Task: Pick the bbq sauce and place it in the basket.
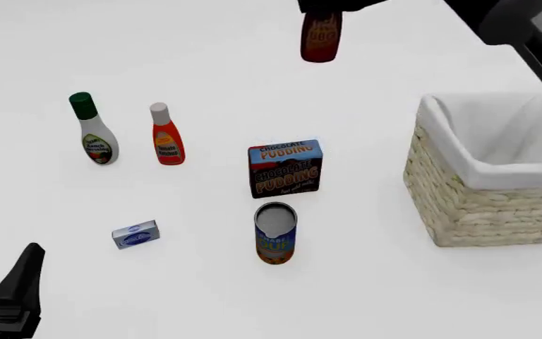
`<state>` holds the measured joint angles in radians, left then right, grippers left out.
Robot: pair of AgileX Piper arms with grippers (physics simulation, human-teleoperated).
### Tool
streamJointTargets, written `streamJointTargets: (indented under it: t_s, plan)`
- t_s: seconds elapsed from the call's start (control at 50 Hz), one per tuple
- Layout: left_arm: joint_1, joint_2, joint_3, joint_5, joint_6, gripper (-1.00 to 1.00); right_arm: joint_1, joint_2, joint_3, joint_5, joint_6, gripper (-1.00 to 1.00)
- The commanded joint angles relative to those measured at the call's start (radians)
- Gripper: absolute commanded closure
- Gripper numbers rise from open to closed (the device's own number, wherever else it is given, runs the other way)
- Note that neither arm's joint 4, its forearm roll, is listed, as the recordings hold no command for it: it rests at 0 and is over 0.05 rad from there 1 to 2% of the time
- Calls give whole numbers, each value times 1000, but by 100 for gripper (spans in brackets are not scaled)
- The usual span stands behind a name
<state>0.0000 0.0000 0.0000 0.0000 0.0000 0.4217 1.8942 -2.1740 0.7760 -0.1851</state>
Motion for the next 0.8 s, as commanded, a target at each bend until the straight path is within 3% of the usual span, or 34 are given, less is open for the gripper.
streamJointTargets:
  t_s: [0.02, 0.34, 0.8]
  plan:
    - [0, 0, 0, 0, 0, -100, -60, -85, 64, -3, 5, 100]
    - [0, 0, 0, 0, 0, -100, -138, -217, 240, -42, -2, 100]
    - [0, 0, 0, 0, 0, -100, -279, -352, 358, -29, -29, 100]
